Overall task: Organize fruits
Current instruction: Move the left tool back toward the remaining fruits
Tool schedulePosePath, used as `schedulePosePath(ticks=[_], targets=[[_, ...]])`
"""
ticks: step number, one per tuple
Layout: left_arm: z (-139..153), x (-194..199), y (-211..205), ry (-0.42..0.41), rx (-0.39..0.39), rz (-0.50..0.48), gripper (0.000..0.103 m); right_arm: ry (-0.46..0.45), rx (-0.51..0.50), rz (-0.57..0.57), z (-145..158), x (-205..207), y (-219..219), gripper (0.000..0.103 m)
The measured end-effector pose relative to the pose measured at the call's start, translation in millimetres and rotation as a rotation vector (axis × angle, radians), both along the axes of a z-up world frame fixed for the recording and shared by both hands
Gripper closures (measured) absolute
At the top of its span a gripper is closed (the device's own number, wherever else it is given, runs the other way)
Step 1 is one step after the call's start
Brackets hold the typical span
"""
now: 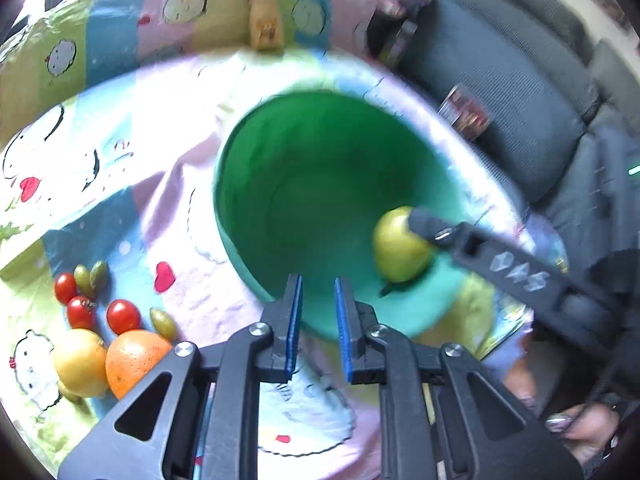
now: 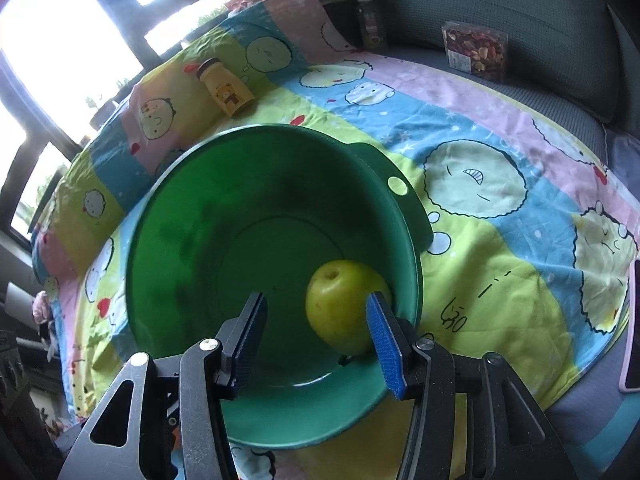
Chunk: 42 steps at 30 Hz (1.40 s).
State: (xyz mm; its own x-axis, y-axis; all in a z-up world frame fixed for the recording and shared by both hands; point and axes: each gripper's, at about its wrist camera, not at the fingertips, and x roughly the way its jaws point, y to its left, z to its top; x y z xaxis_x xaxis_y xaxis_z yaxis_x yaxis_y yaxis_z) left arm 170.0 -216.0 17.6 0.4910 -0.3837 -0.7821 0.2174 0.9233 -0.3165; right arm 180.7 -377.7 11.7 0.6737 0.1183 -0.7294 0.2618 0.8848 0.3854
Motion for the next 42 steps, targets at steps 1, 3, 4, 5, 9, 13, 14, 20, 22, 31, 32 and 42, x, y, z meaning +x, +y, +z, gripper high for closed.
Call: schedulePosePath(ticks=[1,3,4,5,9,13,14,20,22,31,32,42], targets=[[5.7,-3.5,2.3,-0.015,-0.020,0.005,0.080,-0.018,0.011,0.017,1.8,-0.4,1.0,0.050],[16.6,-11.7,8.3,-0.053,-0.037,0.016,0.072,-0.034,0.014,0.039,4.7,-1.0,4.9,0.049],[22.7,-17.0,12.2,-0.083,-0.037,0.021,0.070,-0.043,0.008,0.043,6.2,-1.2,7.3,0.047],[28.8,-23.6,15.0,-0.110,-0.036,0.026,0.067,-0.053,0.005,0.048,7.6,-1.7,9.3,0.046],[44.5,-49.5,40.1,-0.197,-0.018,0.113,0.045,-0.104,0.012,0.087,16.6,-4.0,19.1,0.045],[42.7,-68.3,76.7,-0.221,0.047,0.264,0.032,-0.165,0.043,0.177,28.2,-6.6,37.2,0.035],[40.1,-71.1,85.8,-0.215,0.057,0.300,0.030,-0.182,0.053,0.207,31.6,-7.5,43.1,0.034],[11.6,-82.5,147.4,-0.141,-0.022,0.447,0.029,-0.224,0.125,0.427,43.2,-6.7,94.9,0.032],[5.6,-81.5,165.6,-0.116,-0.045,0.495,0.029,-0.210,0.148,0.504,41.6,-3.3,113.5,0.032],[-18.7,-68.3,206.2,-0.035,-0.121,0.584,0.032,-0.057,0.131,0.650,13.1,24.1,177.9,0.032],[-21.3,-63.7,207.5,-0.022,-0.122,0.584,0.034,-0.041,0.117,0.652,9.7,28.0,182.3,0.032],[-39.1,-10.9,210.9,0.110,-0.082,0.547,0.054,0.135,0.060,0.646,-27.7,62.8,190.2,0.065]])
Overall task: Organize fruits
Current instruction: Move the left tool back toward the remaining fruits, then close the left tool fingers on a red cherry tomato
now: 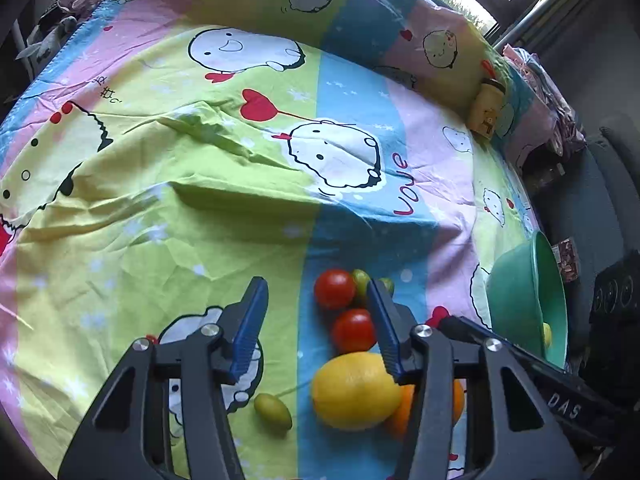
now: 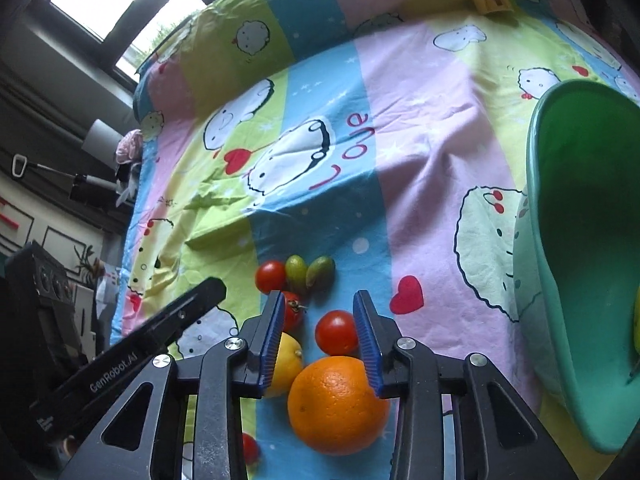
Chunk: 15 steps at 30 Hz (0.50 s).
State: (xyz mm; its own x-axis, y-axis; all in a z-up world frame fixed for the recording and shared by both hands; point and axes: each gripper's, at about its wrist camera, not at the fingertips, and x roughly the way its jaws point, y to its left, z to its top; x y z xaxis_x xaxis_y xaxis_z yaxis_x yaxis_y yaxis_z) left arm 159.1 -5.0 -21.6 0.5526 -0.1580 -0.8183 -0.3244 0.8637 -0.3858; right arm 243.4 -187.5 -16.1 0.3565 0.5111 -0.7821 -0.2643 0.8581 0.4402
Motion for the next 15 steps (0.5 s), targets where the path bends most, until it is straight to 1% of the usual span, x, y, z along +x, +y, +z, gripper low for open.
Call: schedulePosePath(ticks=[3,8,11,15], targets=[[-6.8,9.5,0.0,0.021,-0.015,-0.011,0.055,0.035,0.011,-0.001,-8.0,1.1,-2.0,0.065],[-22.4,14.6,-3.3,0.055,-0.063,-0.022,0.055,0.062,-0.010,0.011,-17.8,1.4,5.7,0.065],[-24.2,15.3,-4.5,0.053,-0.066,-0.031,0.055,0.062,-0.049,0.003,-21.6,0.9,9.0,0.065],[-27.2,17.1,-2.6,0.056,-0.081,-0.024,0.057,0.069,-0.060,0.002,-24.4,0.3,9.1,0.065]])
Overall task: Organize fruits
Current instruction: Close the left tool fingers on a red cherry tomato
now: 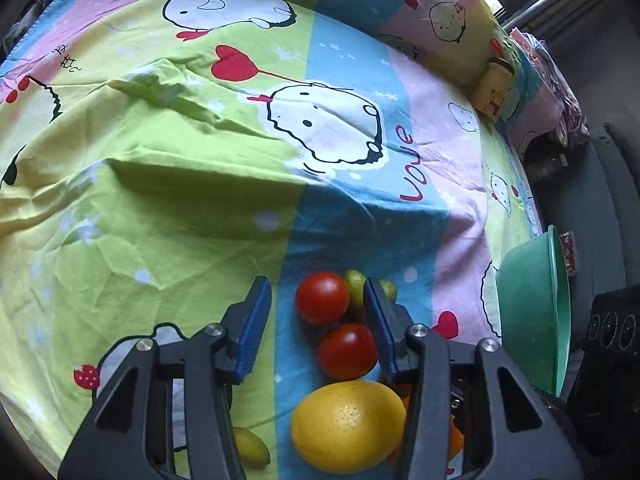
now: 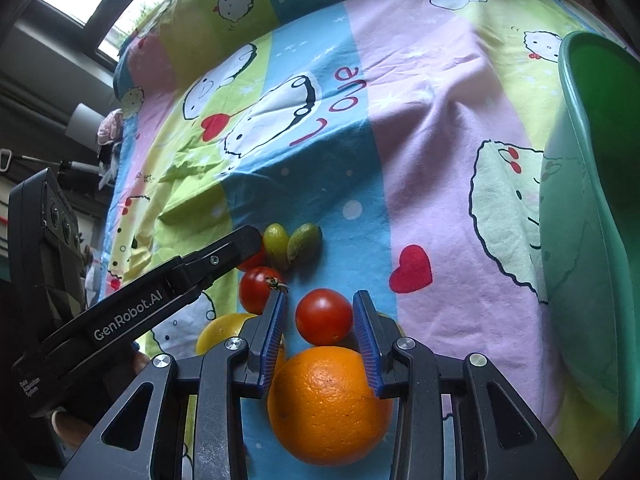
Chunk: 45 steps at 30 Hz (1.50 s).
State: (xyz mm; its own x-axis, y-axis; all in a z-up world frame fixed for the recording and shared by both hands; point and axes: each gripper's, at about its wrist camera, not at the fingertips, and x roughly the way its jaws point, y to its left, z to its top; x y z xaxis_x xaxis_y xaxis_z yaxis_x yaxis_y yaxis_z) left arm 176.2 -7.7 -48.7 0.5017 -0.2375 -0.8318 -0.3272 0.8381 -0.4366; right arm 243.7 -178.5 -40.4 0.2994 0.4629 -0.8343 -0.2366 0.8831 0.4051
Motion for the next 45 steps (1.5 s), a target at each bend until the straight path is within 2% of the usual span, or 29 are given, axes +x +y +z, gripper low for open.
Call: schedulePosePath(ticks=[7,11,16,17,28,45], targets=[[-1.6,0.2,-1.3,-0.011,-0.014,-0.002,0.060,-0.007,-0.024,-0.009,-2.5,-1.2,3.6,0.065],[-2.7,0.4,-4.4,-0.020,-0.016,-0.012,0.069,-0.018,-0.025,-0.020,-4.0,-2.0,4.1,0.065],[-4.8,0.4,-6.5,-0.034,-0.043,-0.017,0.071,-0.036,-0.027,-0.034,-3.5,-5.3,3.2,0.065],[-4.5,0.4,-6.5,-0.036,-0.040,-0.015,0.075,-0.038,-0.025,-0.038,-3.6,-5.9,2.8,0.065],[-2.9,-2.8,-9.3,-0.046,-0.046,-0.020,0.076,-0.052,0.018,-0.096,-3.6,-10.8,-6.3,0.070],[13.4,-19.6,-6.6,-0.102,-0.049,0.009,0.075,-0.071,0.046,-0.159,-1.4,-13.0,-14.8,0.070]])
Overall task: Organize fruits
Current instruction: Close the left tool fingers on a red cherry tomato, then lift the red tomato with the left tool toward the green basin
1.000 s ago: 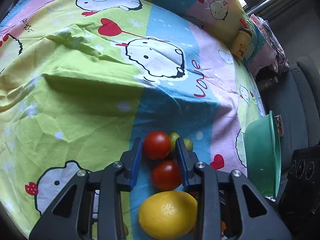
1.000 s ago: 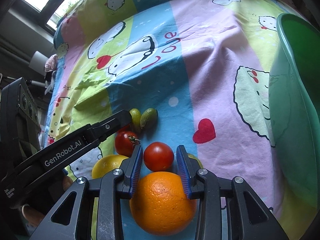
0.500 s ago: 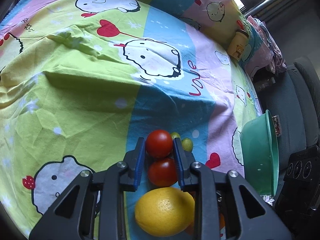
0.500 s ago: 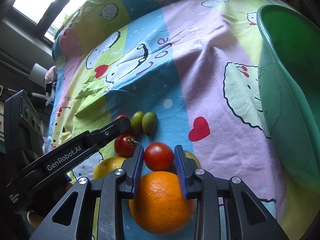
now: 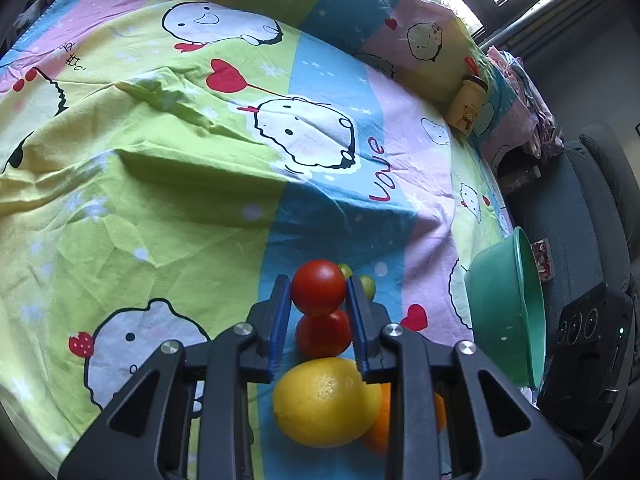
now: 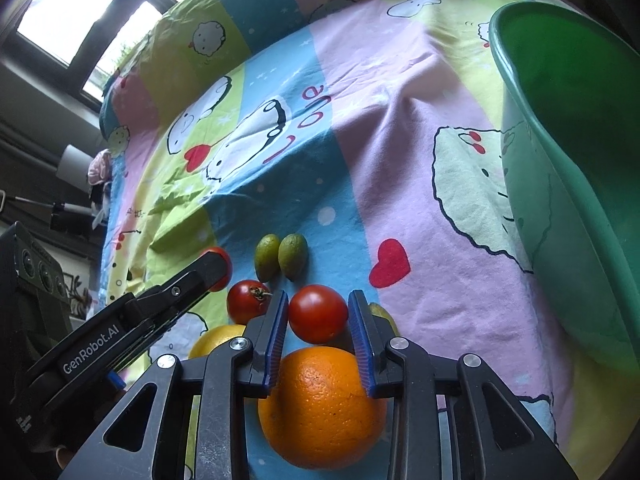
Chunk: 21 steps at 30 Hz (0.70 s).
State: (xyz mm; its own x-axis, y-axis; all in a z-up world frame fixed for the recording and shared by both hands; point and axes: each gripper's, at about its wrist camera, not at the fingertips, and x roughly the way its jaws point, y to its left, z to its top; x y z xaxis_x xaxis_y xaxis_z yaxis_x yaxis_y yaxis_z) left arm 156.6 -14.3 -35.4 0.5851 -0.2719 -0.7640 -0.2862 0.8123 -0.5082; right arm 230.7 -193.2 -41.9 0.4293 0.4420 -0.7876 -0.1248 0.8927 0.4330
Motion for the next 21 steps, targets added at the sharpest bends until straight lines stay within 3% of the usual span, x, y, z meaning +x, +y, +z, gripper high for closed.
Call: schedulePosePath(ticks=[21], targets=[[16.0,-11.9,-7.0,-0.059,0.003,-0.004,0.075,-0.069,0.003,-0.051,10.7,-2.2,-4.7,0.070]])
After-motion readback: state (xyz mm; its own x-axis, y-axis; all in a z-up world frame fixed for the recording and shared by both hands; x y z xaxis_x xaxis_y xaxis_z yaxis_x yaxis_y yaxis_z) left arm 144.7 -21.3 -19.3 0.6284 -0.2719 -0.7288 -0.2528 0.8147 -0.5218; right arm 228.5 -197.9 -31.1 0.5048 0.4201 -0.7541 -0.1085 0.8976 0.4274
